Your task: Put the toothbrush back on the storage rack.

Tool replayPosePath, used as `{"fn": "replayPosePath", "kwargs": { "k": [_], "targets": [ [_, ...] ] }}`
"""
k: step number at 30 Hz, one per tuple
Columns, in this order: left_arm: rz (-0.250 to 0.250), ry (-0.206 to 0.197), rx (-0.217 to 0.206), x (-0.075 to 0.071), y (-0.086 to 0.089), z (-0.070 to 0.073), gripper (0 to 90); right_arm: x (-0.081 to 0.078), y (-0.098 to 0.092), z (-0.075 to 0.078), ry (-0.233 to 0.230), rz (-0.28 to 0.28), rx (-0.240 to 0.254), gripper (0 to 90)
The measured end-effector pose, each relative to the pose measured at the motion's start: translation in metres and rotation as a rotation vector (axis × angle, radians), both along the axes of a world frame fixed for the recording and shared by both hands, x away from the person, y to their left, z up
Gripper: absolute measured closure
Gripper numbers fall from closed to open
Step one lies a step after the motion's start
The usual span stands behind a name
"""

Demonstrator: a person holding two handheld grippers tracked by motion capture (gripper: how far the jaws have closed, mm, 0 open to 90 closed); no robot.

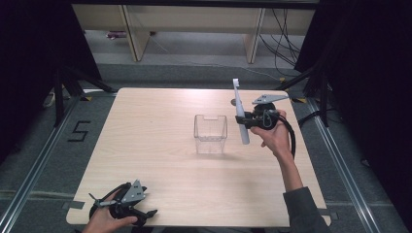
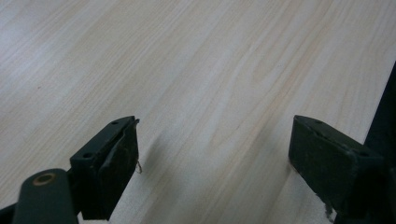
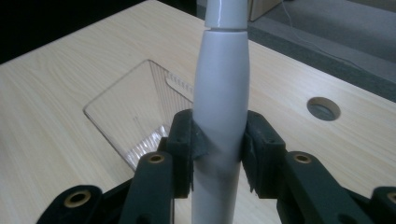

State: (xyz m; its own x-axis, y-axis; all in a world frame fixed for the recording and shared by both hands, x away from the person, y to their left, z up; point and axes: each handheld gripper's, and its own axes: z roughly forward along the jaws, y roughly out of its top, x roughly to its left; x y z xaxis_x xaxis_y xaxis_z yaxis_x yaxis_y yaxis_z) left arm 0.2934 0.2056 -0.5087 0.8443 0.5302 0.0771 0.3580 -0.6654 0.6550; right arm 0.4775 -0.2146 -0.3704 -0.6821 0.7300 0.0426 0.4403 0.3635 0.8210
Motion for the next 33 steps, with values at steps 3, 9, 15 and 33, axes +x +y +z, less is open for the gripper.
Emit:
{"fn": "replayPosePath", "kwargs": {
  "k": [3, 9, 15, 33],
  "targets": [
    [-0.004, 0.002, 0.0, 0.0, 0.0, 0.0, 15.6, 0.002, 0.004, 0.004, 0.016, -0.003, 0.016, 67.1],
    [-0.001, 0.002, 0.001, 0.0, 0.0, 0.0, 15.5, 0.006, 0.011, 0.015, -0.009, 0.008, 0.017, 67.0],
    [-0.003, 0.003, 0.001, 0.0, 0.0, 0.0, 15.6, 0.008, 0.021, 0.024, 0.003, 0.026, 0.022, 67.1],
    [-0.01, 0.008, 0.006, 0.0, 0.0, 0.001, 15.5, 0.018, 0.061, 0.036, -0.019, 0.086, 0.016, 67.0]
  ]
}}
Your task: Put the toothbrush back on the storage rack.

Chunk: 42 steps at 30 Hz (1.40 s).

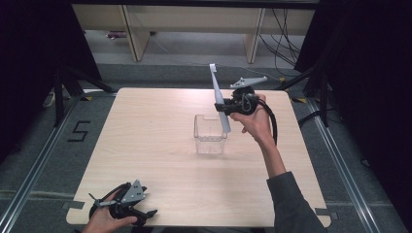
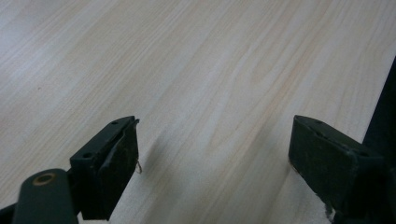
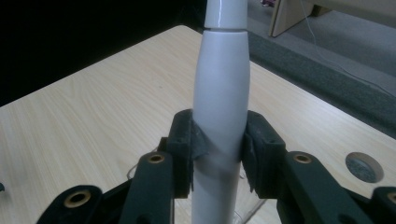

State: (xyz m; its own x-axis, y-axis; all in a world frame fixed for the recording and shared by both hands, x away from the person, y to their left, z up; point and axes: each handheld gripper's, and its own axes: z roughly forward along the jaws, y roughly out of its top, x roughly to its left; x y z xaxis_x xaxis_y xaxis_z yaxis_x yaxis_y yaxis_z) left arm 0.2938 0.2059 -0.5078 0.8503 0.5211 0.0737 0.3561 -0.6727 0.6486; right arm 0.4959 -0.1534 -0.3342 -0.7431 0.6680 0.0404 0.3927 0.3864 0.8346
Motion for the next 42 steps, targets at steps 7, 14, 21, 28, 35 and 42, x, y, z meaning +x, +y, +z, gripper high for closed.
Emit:
{"fn": "replayPosePath", "kwargs": {
  "k": [7, 14, 21, 28, 35, 42],
  "targets": [
    [-0.001, -0.003, 0.005, 0.0, 0.0, 0.0, 15.5, 0.004, 0.01, -0.006, 0.021, 0.013, -0.016, 67.0],
    [-0.001, 0.001, 0.001, 0.0, 0.0, 0.0, 15.5, 0.009, 0.018, -0.013, 0.041, 0.015, -0.027, 67.0],
    [-0.003, 0.001, 0.001, 0.0, 0.0, 0.0, 15.5, 0.013, 0.026, -0.022, 0.058, 0.022, -0.051, 67.0],
    [-0.004, 0.003, -0.002, 0.0, 0.0, 0.0, 15.5, 0.015, 0.03, -0.031, 0.072, 0.011, -0.059, 67.0],
    [0.001, -0.003, -0.007, -0.001, -0.001, -0.001, 15.5, 0.018, 0.032, -0.042, 0.077, 0.013, -0.081, 67.0],
    [-0.002, -0.003, -0.003, 0.0, 0.0, -0.001, 15.5, 0.02, 0.037, -0.047, 0.062, 0.019, -0.104, 67.0]
  ]
}}
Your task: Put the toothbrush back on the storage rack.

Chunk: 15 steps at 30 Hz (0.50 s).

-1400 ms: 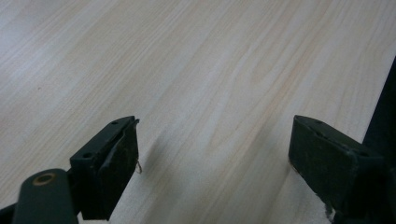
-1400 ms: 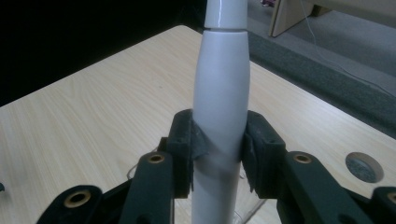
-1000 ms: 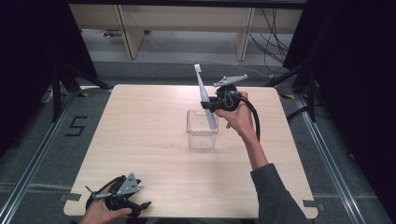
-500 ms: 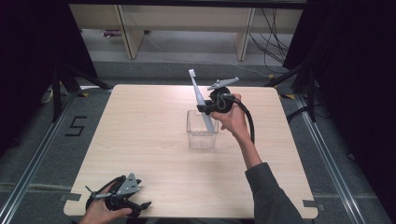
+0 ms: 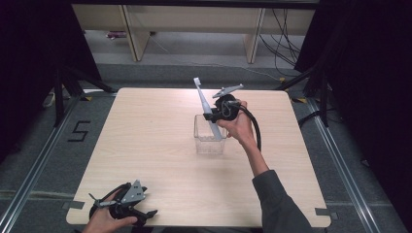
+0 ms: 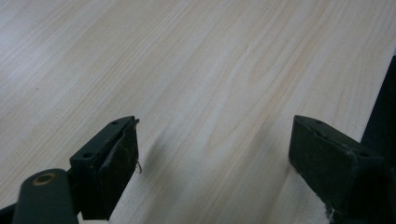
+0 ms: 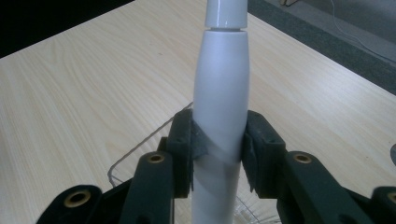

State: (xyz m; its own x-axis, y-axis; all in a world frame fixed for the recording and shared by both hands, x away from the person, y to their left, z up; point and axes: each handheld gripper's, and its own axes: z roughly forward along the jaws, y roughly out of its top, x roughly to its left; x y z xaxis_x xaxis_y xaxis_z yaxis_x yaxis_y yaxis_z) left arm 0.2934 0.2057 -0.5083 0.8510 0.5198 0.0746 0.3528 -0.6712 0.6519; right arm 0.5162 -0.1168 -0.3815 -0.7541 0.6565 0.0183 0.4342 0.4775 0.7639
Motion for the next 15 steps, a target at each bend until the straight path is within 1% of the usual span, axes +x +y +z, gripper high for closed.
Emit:
{"fn": "replayPosePath", "kwargs": {
  "k": [1, 2, 3, 4, 5, 6, 7, 8, 9, 10, 11, 12, 14, 15],
  "targets": [
    [0.003, -0.001, -0.002, 0.0, 0.0, 0.0, 15.5, -0.002, 0.001, 0.0, 0.043, -0.013, 0.007, 67.0],
    [0.001, -0.002, 0.001, 0.0, 0.0, 0.0, 15.5, -0.001, 0.002, -0.002, 0.038, -0.005, 0.015, 67.0],
    [-0.001, 0.003, 0.0, 0.0, 0.0, 0.0, 15.5, -0.001, 0.001, -0.004, 0.033, 0.0, 0.003, 67.0],
    [0.001, 0.0, -0.002, 0.0, 0.0, 0.0, 15.5, -0.001, 0.002, -0.006, 0.031, -0.008, 0.004, 67.0],
    [0.0, 0.002, -0.002, 0.0, 0.0, 0.0, 15.5, -0.001, 0.001, -0.007, 0.044, 0.001, -0.013, 67.0],
    [0.002, -0.002, 0.001, 0.0, 0.0, 0.0, 15.5, -0.001, 0.002, -0.009, 0.046, -0.004, -0.014, 67.0],
    [0.002, -0.001, -0.001, 0.0, 0.0, 0.0, 15.5, -0.001, 0.003, -0.012, 0.044, -0.004, -0.004, 67.0],
    [0.003, 0.0, -0.004, -0.001, 0.0, 0.0, 15.5, 0.0, 0.002, -0.012, 0.039, 0.008, -0.028, 67.0],
    [0.004, -0.003, -0.001, 0.0, 0.0, 0.0, 15.5, 0.0, 0.003, -0.015, 0.032, 0.005, -0.023, 67.0],
    [0.004, 0.0, -0.005, 0.0, 0.0, 0.0, 15.5, 0.001, 0.003, -0.015, 0.032, 0.016, -0.038, 67.0],
    [0.004, -0.001, -0.003, 0.0, 0.0, 0.0, 15.5, 0.001, 0.003, -0.015, 0.033, 0.013, -0.047, 67.0],
    [0.003, 0.0, -0.003, 0.0, 0.0, 0.0, 15.5, 0.0, 0.005, -0.016, 0.046, 0.001, -0.033, 67.0],
    [0.001, -0.003, 0.001, 0.0, 0.0, 0.0, 15.6, 0.001, 0.005, -0.017, 0.045, 0.013, -0.052, 67.0],
    [0.0, -0.001, 0.001, 0.0, 0.0, 0.0, 15.5, 0.001, 0.006, -0.017, 0.045, 0.007, -0.056, 67.0]
  ]
}}
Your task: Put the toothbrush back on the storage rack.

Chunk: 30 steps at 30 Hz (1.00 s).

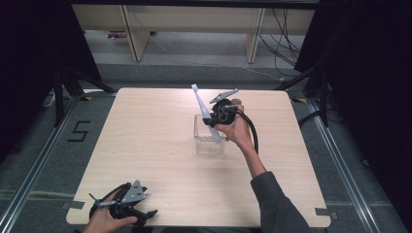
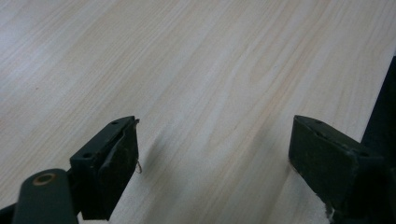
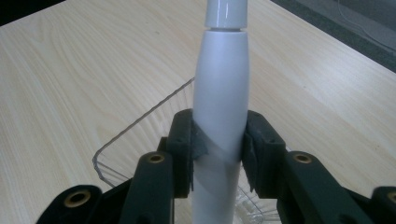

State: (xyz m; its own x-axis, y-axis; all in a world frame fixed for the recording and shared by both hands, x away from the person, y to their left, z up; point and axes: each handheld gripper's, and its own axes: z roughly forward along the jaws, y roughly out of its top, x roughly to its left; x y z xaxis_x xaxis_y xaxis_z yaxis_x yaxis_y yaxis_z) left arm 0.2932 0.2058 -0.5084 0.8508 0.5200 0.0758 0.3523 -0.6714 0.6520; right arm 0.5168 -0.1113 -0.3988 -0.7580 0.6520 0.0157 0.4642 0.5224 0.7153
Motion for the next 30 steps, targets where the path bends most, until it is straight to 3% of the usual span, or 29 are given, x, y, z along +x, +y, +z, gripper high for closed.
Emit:
{"fn": "replayPosePath", "kwargs": {
  "k": [6, 12, 18, 21, 22, 24, 26, 30],
  "targets": [
    [0.002, 0.0, -0.002, 0.0, 0.0, 0.0, 15.6, -0.001, 0.004, -0.008, 0.001, 0.006, -0.008, 67.0],
    [0.003, -0.003, 0.002, 0.0, 0.0, 0.0, 15.5, 0.0, 0.007, -0.015, -0.003, 0.014, -0.048, 67.0],
    [0.003, -0.002, -0.001, 0.0, 0.0, 0.0, 15.5, 0.0, 0.011, -0.018, 0.022, 0.017, -0.075, 67.0],
    [0.002, -0.001, -0.002, 0.0, 0.0, 0.0, 15.5, 0.002, 0.012, -0.022, -0.011, 0.034, -0.085, 66.9],
    [0.005, -0.002, -0.002, -0.001, 0.0, -0.001, 15.5, 0.001, 0.012, -0.02, 0.023, 0.019, -0.087, 66.9],
    [0.005, -0.002, -0.002, -0.001, 0.0, 0.0, 15.5, 0.002, 0.013, -0.023, -0.004, 0.029, -0.104, 67.0],
    [0.002, 0.001, -0.001, 0.0, 0.0, 0.0, 15.5, 0.001, 0.014, -0.023, 0.03, 0.021, -0.107, 67.0],
    [0.006, 0.009, 0.003, -0.001, 0.0, 0.0, 15.5, 0.003, 0.015, -0.026, 0.034, 0.024, -0.124, 66.9]
  ]
}}
